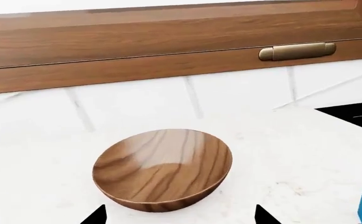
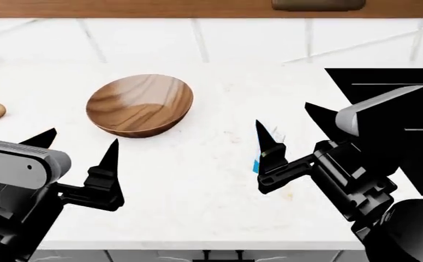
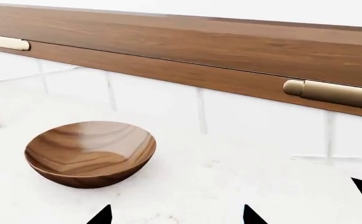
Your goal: Place the eggs and milk next to the bowl.
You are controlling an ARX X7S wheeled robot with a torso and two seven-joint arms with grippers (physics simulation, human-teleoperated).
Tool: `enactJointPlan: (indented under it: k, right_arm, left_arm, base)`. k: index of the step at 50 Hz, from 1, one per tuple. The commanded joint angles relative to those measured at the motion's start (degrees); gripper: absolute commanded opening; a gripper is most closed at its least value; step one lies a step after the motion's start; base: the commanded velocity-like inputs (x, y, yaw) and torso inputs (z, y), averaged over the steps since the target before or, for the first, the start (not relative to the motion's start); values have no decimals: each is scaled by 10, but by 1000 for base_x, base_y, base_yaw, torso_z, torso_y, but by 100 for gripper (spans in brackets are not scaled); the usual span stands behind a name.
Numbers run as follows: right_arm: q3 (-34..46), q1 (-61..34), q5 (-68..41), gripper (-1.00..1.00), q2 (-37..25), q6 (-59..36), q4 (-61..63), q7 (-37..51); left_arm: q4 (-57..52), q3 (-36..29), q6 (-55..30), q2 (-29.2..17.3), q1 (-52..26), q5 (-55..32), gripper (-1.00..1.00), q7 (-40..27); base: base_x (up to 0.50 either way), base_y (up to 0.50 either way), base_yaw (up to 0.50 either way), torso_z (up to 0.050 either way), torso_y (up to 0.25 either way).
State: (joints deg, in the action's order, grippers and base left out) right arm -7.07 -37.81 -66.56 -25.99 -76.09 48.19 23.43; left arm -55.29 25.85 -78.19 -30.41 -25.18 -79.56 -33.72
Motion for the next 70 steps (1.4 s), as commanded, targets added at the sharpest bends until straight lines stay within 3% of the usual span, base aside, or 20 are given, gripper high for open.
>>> enactJointPlan:
  k: [1, 9, 19, 48, 70]
  right_arm:
    - [-21, -7, -58, 100, -9, -26, 8, 42]
    - [-29, -40, -167, 100, -27, -67, -2, 133]
    - [21, -99, -238, 100, -51, -90, -30, 209]
    - [82, -26, -88, 100, -47, -16, -83, 69]
    - [127, -18, -6, 100, -52, 28, -113, 36]
  left_arm:
    - [-6, -5, 14, -3, 11, 2, 100, 9]
    - [-5, -6, 28, -2, 22, 8, 100, 24]
    - [9, -28, 43, -1, 24, 55, 100, 57]
    - [38, -94, 64, -3, 15, 110, 100, 80]
    - [44, -99, 81, -10, 28, 116, 100, 83]
  base:
    - [0, 0, 0, 0, 0]
    - [0, 0, 0, 0, 0]
    - [0, 0, 0, 0, 0]
    - [0, 0, 0, 0, 0]
    - [0, 0, 0, 0, 0]
